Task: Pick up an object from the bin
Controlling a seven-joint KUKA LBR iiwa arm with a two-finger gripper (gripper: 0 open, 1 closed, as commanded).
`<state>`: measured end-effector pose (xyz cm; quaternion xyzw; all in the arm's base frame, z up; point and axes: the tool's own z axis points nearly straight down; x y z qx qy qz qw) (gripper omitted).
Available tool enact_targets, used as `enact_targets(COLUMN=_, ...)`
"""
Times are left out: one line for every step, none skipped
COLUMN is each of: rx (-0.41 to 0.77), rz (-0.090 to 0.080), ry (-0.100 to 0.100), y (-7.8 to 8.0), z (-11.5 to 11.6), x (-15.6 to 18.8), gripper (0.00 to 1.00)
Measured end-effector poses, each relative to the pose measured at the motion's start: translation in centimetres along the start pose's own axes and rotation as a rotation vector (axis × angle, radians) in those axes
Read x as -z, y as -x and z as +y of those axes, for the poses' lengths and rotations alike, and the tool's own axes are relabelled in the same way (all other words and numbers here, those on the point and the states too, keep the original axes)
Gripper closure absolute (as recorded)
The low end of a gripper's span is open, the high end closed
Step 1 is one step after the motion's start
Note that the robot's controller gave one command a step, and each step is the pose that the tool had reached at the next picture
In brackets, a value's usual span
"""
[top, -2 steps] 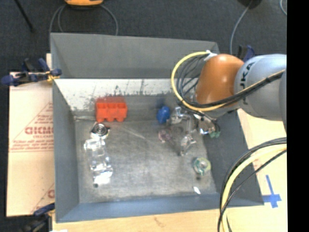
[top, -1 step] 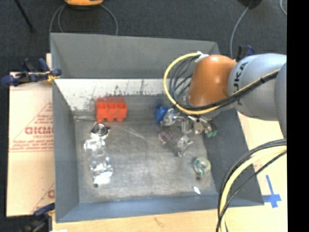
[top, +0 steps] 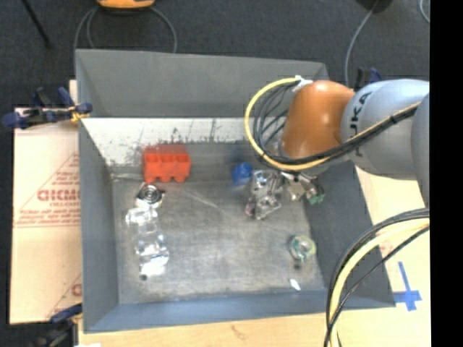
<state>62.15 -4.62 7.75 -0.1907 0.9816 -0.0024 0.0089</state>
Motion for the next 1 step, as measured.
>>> enact_targets(rx=0.044, rz=0.005, ry=0.000, y=-0.25, z=-0.60, x=17.64, gripper=1.00)
